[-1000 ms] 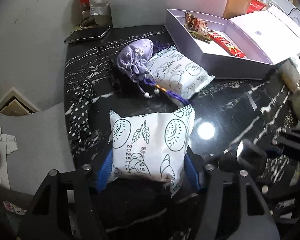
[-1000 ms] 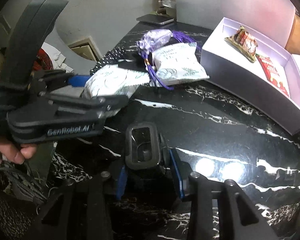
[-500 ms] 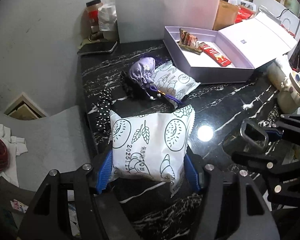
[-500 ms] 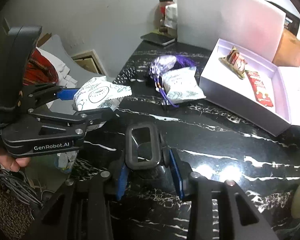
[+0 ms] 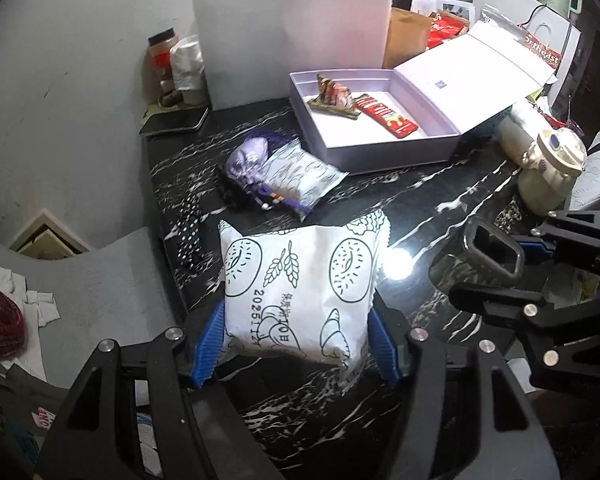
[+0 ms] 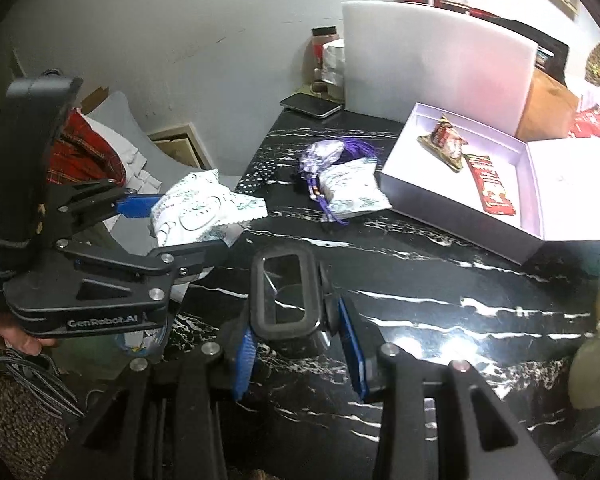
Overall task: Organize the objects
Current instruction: 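Lift and carry the white printed packet toward the white box with the left tool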
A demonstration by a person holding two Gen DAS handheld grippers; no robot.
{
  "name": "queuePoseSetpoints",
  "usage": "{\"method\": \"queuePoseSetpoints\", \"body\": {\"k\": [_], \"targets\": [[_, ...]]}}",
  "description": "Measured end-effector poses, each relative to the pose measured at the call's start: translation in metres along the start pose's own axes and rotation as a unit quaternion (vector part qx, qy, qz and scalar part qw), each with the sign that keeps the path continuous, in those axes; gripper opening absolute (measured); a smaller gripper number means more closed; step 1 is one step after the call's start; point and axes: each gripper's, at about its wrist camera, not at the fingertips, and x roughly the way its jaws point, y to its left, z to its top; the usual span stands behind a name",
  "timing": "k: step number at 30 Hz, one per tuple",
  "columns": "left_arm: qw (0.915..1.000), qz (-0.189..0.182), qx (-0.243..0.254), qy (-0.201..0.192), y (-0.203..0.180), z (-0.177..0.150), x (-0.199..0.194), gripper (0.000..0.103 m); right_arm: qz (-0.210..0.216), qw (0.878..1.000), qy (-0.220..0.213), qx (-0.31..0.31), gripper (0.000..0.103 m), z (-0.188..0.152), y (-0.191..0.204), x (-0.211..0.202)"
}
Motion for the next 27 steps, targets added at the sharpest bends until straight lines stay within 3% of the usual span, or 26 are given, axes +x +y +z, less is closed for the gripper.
{"method": "queuePoseSetpoints", "body": {"k": [11, 27], "targets": [[0.9999, -0.014, 0.000, -0.007, -0.050, 0.037, 0.004, 0.061, -0.009, 1.000, 0.001, 0.008, 0.038, 0.002, -0.055, -0.024], [0.9998, -0.018, 0.000, 0.003, -0.103, 0.107, 0.051, 0.061, -0.018, 1.000, 0.006, 0.012, 0.038, 0.023, -0.138, -0.025]]}}
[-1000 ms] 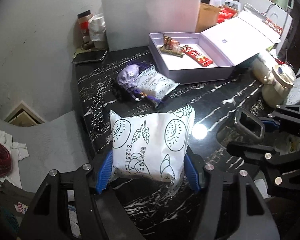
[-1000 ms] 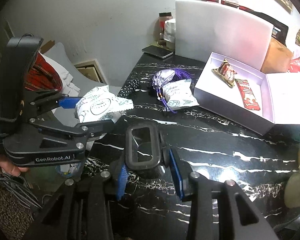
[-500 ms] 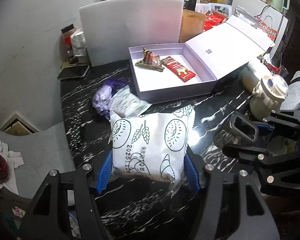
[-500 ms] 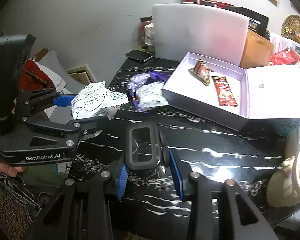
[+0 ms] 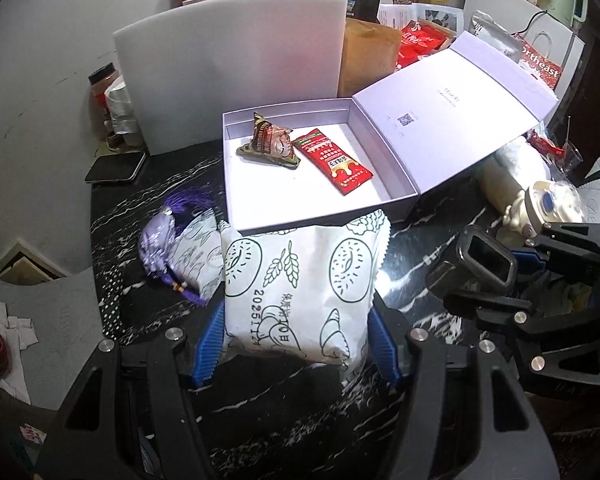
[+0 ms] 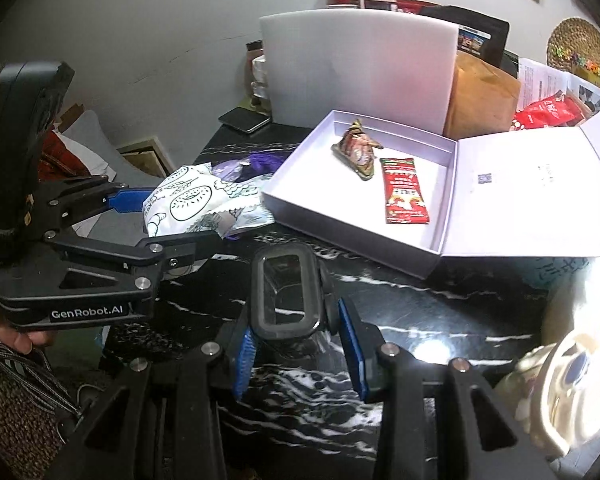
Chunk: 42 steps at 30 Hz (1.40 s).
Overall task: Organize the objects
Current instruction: 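Lift and carry the white printed packet toward the white box with the left tool, then lower the white packet into the box and open the left tool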
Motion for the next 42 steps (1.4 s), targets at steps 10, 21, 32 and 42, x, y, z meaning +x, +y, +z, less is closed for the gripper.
{"method": "queuePoseSetpoints", "body": {"k": [10, 21, 32, 42], "targets": [[0.9997, 0.014, 0.004, 0.020, -0.003, 0.043, 0.042, 0.061, 0.004, 1.000, 0.015, 0.011, 0.038, 0.029, -0.044, 0.028], [0.9990, 0.014, -0.005, 0.043, 0.014, 0.086, 0.092, 0.061, 0.011, 0.999, 0.041, 0.021, 0.038, 0.056, -0.071, 0.063], [0.9985, 0.009, 0.006, 0.054, 0.018, 0.119, 0.144, 0.061, -0.008, 0.998, 0.045, 0.046, 0.038, 0.092, -0.102, 0.100], [0.9984, 0.008, 0.020, 0.053, 0.026, 0.149, 0.190, 0.061, -0.027, 0.997, 0.057, 0.051, 0.038, 0.117, -0.124, 0.136]]}}
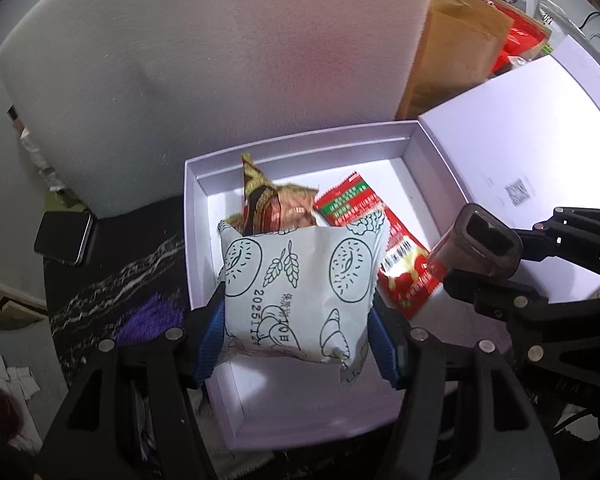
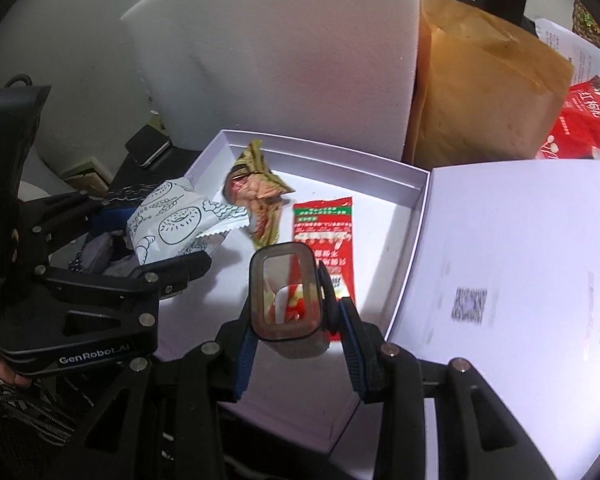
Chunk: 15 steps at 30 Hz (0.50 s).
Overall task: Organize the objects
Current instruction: 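Lower the white packet into the box and open the left tool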
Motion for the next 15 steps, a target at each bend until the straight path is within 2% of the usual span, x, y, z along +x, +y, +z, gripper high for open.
{"method": "queuePoseSetpoints", "body": {"k": [8, 15], "targets": [[0.9998, 0.000, 0.013, -0.012, 0.002, 0.027, 0.023, 0.061, -0.011, 1.000, 0.001, 0.014, 0.038, 0.018, -0.011, 0.020], [0.9998, 0.000, 0.014, -0.015, 0.005, 0.035, 0.036, 0.062, -0.019, 1.000, 0.006, 0.018, 0.039, 0.027, -0.015, 0.034]]}}
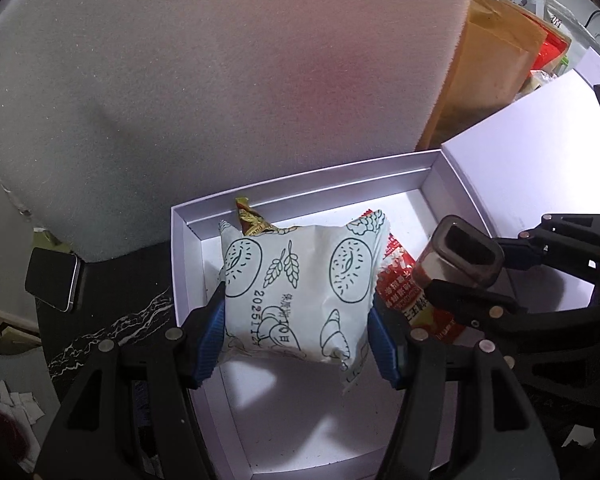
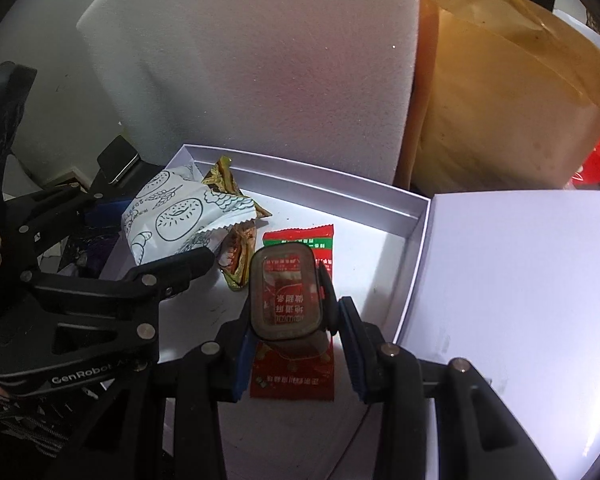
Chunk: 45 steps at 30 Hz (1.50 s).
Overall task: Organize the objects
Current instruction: 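Lower the white packet into the box and open the left tool, then withdraw both open tools from the box back over the table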
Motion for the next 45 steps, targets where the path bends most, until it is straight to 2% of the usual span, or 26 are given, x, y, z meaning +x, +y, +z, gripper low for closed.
{"method": "queuePoseSetpoints", "body": {"k": [11, 18, 26, 29, 32, 33, 45], "targets": [[0.9995, -0.007, -0.021, 0.024, 0.005, -0.010, 0.014, 0.062, -0.016, 1.000, 0.009, -0.005, 0.040, -0.002, 0.004, 0.009], [0.9986, 0.004, -0.038, 0.037, 0.008, -0.015, 0.014, 0.064, -0.034, 0.999, 0.005, -0.008, 0.056, -0.003, 0.008, 0.002], [0.9979, 0.006, -0.055, 0.035, 0.014, -0.021, 0.002, 0.064, -0.042, 0.999, -0.006, -0.011, 0.057, -0.003, 0.018, -0.013], [0.9982, 0.004, -0.055, 0.023, 0.016, -0.022, -0.009, 0.064, -0.047, 0.999, -0.010, -0.011, 0.057, -0.004, 0.022, -0.020], [0.9988, 0.002, -0.048, 0.011, 0.013, -0.022, -0.020, 0.069, -0.055, 0.998, -0.015, -0.007, 0.058, -0.004, 0.032, -0.028], [0.9988, 0.005, -0.047, 0.008, 0.012, -0.022, -0.024, 0.070, -0.055, 0.998, -0.018, -0.006, 0.058, -0.005, 0.022, -0.032], [0.9978, 0.014, -0.058, -0.027, 0.017, -0.030, -0.078, 0.070, -0.063, 0.997, -0.052, -0.010, 0.059, -0.006, 0.035, -0.075]]}}
